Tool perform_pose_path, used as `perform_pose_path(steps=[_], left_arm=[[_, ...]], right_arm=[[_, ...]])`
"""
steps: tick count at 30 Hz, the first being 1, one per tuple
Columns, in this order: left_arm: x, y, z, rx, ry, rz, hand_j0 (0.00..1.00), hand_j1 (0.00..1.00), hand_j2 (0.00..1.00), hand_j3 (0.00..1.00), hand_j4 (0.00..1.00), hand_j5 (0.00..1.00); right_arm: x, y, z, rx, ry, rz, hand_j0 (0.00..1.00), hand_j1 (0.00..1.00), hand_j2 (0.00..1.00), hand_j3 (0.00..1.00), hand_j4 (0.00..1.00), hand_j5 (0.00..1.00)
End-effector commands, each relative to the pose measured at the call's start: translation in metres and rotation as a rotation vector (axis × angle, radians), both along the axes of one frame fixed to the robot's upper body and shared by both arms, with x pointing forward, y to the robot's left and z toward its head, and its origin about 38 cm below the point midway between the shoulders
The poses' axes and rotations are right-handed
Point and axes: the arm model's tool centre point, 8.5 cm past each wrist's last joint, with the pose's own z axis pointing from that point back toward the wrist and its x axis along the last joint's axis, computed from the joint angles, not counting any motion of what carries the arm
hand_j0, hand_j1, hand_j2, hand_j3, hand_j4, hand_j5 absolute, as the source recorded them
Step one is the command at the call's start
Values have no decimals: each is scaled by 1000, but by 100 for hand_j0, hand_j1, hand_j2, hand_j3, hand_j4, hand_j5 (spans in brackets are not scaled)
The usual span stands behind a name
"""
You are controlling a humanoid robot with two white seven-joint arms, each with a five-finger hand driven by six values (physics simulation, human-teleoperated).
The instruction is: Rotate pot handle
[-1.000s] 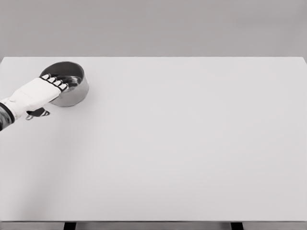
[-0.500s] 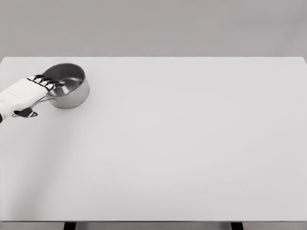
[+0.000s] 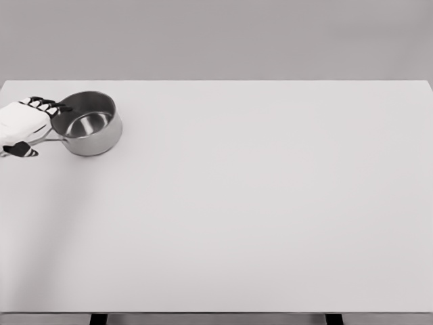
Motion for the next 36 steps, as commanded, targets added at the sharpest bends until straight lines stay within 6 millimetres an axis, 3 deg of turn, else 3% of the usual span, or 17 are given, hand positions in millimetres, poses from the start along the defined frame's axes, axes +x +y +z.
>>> perform_pose_path(steps=[1, 36], left_arm=[[0, 6, -9, -15, 26, 18, 100, 100, 100, 100, 100, 100], [38, 38, 1, -142, -20, 171, 100, 100, 100, 100, 100, 100]], right_arm=[[0, 0, 0, 0, 0, 0, 100, 100, 100, 100, 100, 100], [0, 0, 0, 0, 0, 0, 100, 100, 100, 100, 100, 100]])
